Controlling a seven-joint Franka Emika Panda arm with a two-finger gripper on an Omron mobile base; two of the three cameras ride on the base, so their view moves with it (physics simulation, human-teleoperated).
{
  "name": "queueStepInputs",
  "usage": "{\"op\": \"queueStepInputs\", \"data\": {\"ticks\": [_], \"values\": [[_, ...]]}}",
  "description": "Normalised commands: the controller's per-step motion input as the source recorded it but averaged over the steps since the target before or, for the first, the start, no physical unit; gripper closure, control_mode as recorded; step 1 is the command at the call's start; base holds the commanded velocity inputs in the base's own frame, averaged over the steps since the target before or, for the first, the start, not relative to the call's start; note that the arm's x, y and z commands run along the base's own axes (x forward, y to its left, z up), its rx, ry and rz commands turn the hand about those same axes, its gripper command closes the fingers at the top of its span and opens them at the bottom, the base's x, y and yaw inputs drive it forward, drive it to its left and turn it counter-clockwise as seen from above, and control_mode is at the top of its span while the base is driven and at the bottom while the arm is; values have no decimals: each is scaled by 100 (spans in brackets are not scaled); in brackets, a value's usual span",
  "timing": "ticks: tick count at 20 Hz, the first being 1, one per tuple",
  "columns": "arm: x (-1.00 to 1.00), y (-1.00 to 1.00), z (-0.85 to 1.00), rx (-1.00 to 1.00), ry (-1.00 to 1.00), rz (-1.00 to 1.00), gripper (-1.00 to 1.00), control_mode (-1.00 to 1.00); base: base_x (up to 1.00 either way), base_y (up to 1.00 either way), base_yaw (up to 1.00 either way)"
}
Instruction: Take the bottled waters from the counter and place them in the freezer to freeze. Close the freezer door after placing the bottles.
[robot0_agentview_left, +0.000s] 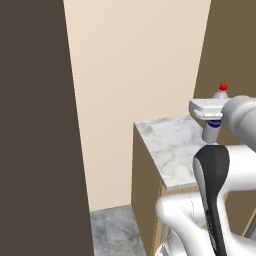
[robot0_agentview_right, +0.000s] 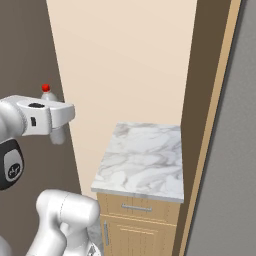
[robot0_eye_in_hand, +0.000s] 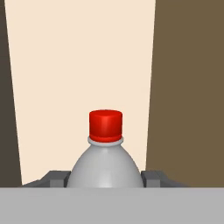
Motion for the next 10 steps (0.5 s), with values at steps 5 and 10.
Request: {"op": "queueStepInputs", "data": {"ticks": [5,10], "values": [[0,0,0,0,0,0,100,-100,0,0,0],[0,0,0,0,0,0,100,-100,0,0,0]]}}
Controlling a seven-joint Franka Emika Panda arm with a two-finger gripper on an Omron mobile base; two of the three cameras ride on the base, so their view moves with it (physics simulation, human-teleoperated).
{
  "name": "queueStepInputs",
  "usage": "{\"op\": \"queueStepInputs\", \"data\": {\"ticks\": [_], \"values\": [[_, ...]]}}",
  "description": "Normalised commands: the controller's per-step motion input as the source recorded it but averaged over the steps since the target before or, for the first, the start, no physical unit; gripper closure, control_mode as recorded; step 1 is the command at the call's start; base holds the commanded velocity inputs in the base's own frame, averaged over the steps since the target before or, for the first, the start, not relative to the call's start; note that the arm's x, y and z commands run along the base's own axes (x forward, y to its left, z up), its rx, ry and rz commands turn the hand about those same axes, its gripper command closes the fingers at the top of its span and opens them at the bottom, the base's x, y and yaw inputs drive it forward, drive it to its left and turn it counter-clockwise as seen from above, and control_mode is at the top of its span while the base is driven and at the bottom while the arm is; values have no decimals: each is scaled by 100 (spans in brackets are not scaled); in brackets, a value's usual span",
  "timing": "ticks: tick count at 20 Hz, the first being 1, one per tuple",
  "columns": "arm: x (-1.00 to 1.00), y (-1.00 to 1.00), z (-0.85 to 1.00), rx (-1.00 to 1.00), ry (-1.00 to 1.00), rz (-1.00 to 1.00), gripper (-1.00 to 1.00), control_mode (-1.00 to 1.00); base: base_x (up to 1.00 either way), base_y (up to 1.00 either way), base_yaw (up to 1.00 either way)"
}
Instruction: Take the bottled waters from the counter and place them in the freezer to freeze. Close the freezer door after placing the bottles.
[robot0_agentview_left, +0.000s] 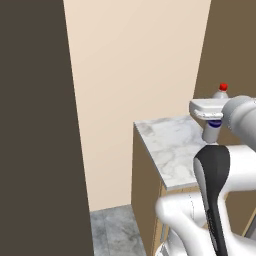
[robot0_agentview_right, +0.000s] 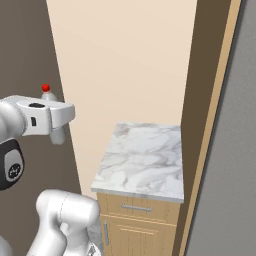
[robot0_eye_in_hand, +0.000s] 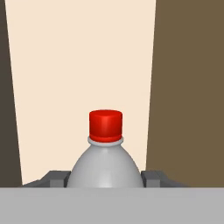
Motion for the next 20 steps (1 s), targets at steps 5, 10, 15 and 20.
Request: {"op": "queueStepInputs", "data": {"ticks": [5,10,15,20], "values": [[-2,0,0,0,-1,0,100,100,-33,0,-2],[0,0,0,0,0,0,100,100,-73,-2,-21],[0,0,0,0,0,0,100,100,-81,-18,-32],[0,0,0,0,0,0,100,100,-68,-29,-33]]}}
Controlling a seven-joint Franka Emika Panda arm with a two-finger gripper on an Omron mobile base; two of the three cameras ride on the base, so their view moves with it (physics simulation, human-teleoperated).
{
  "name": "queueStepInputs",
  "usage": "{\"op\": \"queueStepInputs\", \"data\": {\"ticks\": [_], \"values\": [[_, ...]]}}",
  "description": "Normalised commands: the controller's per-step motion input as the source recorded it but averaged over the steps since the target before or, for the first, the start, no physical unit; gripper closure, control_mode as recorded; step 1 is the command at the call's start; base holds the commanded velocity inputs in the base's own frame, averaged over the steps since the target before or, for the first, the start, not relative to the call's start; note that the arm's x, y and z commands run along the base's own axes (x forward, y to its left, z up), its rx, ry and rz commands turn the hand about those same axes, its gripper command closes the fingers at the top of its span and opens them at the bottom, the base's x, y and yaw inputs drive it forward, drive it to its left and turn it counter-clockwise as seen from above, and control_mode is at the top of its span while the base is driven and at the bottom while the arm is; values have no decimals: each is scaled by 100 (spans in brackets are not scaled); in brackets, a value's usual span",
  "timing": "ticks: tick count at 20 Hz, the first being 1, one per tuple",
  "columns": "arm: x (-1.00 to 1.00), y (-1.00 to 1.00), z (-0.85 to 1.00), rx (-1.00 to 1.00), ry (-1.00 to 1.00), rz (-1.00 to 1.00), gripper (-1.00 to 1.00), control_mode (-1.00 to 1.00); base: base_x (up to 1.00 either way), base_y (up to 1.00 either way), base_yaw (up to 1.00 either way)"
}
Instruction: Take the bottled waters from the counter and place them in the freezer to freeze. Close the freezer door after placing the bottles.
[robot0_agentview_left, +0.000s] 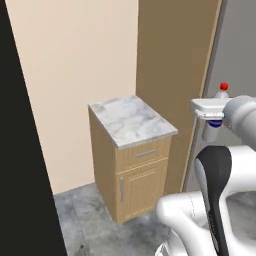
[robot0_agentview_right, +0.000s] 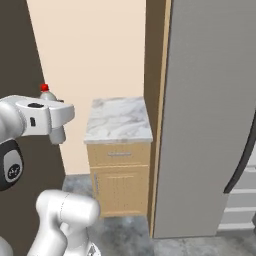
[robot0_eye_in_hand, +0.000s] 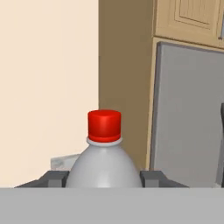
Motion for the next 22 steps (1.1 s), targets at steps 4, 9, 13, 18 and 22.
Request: {"op": "queueStepInputs", "data": {"ticks": [4,9,13,18,22], "values": [[0,0,0,0,0,0,100,100,-51,-37,-37],[0,0,0,0,0,0,100,100,-11,-49,-34],[0,0,0,0,0,0,100,100,0,-72,-29],[0,0,0,0,0,0,100,100,22,-93,-15],[0,0,0,0,0,0,100,100,34,-88,0]]}}
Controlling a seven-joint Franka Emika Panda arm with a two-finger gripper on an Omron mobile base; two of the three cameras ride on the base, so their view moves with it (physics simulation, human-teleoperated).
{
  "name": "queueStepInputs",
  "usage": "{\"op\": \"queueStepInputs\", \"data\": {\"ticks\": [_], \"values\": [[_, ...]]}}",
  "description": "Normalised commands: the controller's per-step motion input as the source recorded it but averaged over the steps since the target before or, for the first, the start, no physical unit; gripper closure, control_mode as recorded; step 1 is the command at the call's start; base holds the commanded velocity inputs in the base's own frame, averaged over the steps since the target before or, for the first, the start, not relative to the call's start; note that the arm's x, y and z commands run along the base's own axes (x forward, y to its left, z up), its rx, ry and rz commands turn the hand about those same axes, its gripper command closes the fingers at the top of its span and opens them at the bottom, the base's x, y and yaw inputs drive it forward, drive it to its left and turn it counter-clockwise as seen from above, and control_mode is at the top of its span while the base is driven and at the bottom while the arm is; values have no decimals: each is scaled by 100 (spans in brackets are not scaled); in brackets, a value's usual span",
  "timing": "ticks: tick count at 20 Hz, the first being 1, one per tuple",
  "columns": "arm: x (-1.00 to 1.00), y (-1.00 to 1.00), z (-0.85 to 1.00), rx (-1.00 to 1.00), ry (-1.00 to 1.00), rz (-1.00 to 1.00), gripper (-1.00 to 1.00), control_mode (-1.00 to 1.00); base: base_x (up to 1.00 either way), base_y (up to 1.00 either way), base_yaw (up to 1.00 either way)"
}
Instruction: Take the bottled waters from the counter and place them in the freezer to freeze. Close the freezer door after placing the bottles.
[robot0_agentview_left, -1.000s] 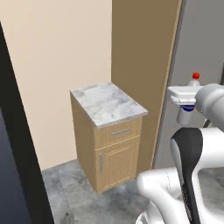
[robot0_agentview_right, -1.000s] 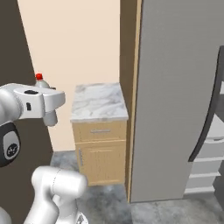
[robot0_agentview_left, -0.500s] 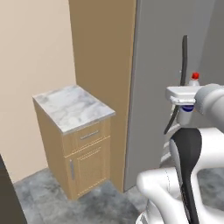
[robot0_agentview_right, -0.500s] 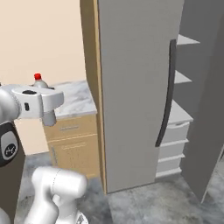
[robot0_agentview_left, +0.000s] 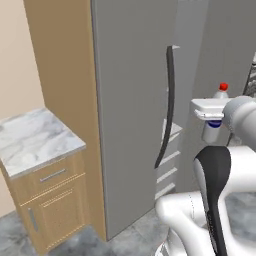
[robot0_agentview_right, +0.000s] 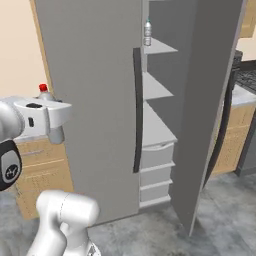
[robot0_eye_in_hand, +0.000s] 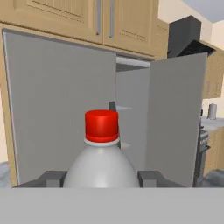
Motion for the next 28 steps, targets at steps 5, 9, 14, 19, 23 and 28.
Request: {"op": "queueStepInputs", "data": {"ticks": [5,9,14,19,23,28], "values": [[0,0,0,0,0,0,100,100,46,-78,7],[0,0,0,0,0,0,100,100,50,-78,20],[0,0,0,0,0,0,100,100,33,-21,43],[0,0,0,0,0,0,100,100,16,0,59],[0,0,0,0,0,0,100,100,14,-6,65],[0,0,0,0,0,0,100,100,28,-26,47]]}}
